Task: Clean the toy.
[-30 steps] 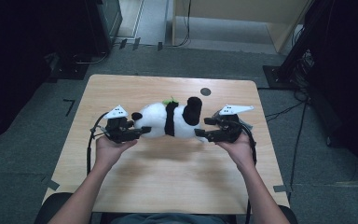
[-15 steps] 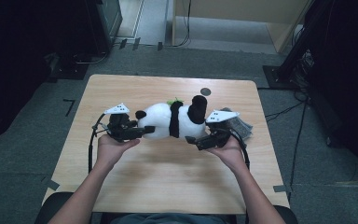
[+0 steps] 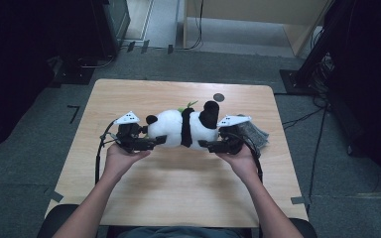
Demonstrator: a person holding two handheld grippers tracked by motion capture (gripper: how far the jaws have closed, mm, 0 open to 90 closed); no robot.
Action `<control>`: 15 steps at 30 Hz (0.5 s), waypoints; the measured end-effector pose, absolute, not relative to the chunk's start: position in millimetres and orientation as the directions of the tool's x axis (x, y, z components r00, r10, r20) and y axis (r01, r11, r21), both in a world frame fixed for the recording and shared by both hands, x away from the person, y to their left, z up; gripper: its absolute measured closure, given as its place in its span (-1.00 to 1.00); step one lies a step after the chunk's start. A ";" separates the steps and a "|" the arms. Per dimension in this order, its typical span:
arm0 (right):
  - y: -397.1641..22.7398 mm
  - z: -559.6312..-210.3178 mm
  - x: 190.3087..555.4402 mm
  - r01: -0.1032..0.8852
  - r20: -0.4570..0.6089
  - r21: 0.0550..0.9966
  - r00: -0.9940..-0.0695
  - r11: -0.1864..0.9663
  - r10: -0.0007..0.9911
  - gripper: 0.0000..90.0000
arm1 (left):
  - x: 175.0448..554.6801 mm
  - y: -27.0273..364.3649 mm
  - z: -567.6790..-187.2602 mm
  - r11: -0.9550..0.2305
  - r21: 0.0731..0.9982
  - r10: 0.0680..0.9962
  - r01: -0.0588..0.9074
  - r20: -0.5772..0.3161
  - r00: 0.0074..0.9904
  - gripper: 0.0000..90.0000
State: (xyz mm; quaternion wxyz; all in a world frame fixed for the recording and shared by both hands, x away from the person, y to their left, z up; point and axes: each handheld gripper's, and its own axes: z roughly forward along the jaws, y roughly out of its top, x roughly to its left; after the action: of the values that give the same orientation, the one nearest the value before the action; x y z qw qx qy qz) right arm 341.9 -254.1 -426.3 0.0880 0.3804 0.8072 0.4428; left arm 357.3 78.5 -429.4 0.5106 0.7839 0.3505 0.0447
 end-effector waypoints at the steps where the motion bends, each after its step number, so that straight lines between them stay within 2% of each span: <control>1: -254.9 -425.4 342.1 0.544 0.203 0.779 -0.690 0.313 0.695 0.00 | 357.1 78.9 -429.9 -0.230 0.838 0.595 0.495 -0.281 0.753 -0.51; 9: -269.9 -416.8 346.0 0.586 0.264 0.771 -0.651 0.250 0.712 0.05 | 356.2 88.6 -435.8 -0.241 0.862 0.593 0.447 -0.234 0.771 -0.52; 12: -277.1 -412.0 346.9 0.598 0.295 0.775 -0.628 0.204 0.720 0.05 | 358.0 89.9 -441.8 -0.238 0.850 0.603 0.469 -0.249 0.758 -0.49; 15: -280.7 -407.5 346.0 0.595 0.305 0.780 -0.631 0.193 0.713 0.04 | 355.9 84.7 -442.8 -0.258 0.863 0.591 0.435 -0.216 0.777 -0.46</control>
State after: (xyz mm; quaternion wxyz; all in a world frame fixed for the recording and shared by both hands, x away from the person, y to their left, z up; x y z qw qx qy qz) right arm 346.0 -280.7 -407.5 0.0625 0.4250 0.7697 0.4722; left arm 355.9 84.7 -442.8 0.5153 0.7894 0.3250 0.0755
